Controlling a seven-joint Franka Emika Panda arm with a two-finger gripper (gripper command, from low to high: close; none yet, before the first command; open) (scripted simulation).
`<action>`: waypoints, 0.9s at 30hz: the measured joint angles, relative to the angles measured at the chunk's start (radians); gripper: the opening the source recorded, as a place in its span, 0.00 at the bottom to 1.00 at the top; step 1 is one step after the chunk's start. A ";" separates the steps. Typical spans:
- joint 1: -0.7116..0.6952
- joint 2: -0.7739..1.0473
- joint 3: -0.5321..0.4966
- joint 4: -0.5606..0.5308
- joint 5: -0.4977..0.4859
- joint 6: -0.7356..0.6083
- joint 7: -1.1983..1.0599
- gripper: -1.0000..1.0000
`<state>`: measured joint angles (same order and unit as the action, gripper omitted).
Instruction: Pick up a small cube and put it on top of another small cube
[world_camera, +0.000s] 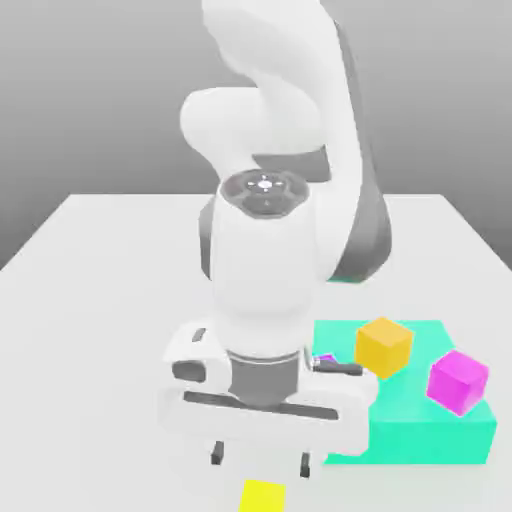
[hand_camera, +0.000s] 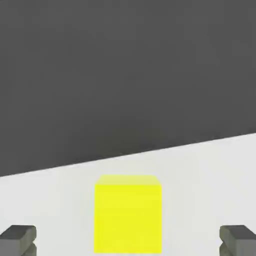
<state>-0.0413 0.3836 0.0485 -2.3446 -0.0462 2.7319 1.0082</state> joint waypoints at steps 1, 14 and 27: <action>0.002 0.036 -0.003 0.007 -0.003 0.027 0.003 0.50; 0.000 -0.019 0.001 -0.006 0.005 -0.017 -0.003 0.00; 0.172 -0.489 0.134 -0.273 0.045 -0.220 -0.501 0.00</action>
<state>0.1303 -0.1051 0.1830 -2.6172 -0.0010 2.5119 0.5067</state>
